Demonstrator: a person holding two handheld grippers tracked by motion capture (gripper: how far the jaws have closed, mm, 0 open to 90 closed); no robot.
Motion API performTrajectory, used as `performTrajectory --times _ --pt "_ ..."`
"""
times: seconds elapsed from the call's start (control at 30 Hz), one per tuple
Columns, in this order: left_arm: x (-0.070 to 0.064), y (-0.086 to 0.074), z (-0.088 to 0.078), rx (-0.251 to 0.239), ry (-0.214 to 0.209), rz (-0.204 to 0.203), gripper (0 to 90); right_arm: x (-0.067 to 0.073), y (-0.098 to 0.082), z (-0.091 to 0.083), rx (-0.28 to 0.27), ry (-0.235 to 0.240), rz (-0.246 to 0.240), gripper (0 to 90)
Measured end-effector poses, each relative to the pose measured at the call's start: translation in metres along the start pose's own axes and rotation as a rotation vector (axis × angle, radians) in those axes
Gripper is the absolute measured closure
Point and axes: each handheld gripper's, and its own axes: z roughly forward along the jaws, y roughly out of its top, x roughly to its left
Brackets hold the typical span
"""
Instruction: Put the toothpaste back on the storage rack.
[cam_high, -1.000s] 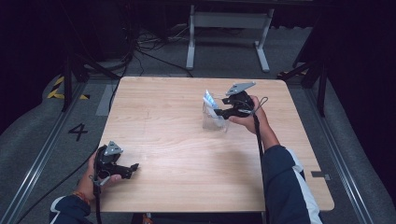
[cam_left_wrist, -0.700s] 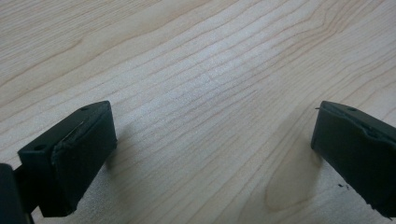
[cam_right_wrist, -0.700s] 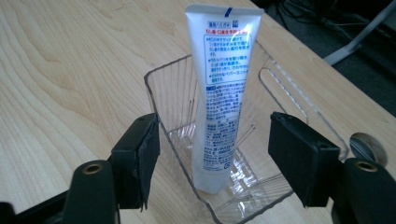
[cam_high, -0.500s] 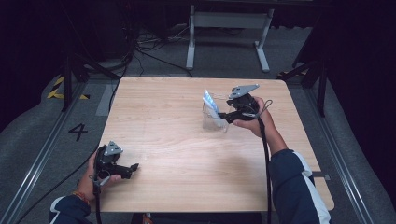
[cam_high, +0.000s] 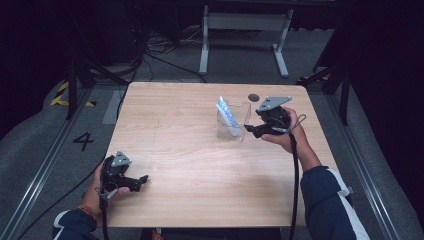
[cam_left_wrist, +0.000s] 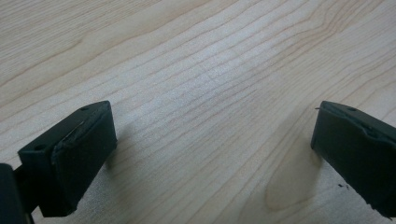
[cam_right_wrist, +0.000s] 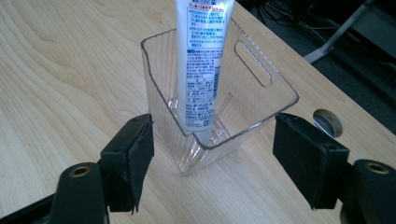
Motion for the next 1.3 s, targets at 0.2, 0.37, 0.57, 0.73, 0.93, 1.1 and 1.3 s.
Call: performTrajectory --times 0.2,0.37,0.57,0.73,0.93,1.1,1.3 --pt "0.000 0.000 0.000 0.000 0.000 0.000 0.6 0.001 -0.011 -0.010 0.012 -0.022 -0.004 27.9" --pt "0.000 0.000 0.000 0.002 0.000 -0.002 0.6 0.004 -0.023 -0.015 0.021 -0.026 -0.014 27.7" --pt "0.000 0.000 0.000 0.002 0.000 -0.001 0.6 0.006 -0.033 -0.019 0.026 -0.029 -0.015 27.6" --pt "0.000 0.000 0.000 0.002 -0.001 -0.003 0.6 0.008 -0.039 -0.021 0.032 -0.031 -0.018 26.8" --pt "0.000 0.000 0.000 0.000 0.000 0.001 0.6 0.010 -0.047 -0.024 0.041 -0.034 -0.018 26.2" --pt "0.000 0.000 0.000 0.001 0.001 0.001 0.6 0.012 -0.054 -0.027 0.049 -0.039 -0.020 26.1" --pt "0.000 0.000 0.000 0.002 0.000 -0.002 0.6 0.014 -0.063 -0.032 0.044 -0.042 -0.019 25.8"
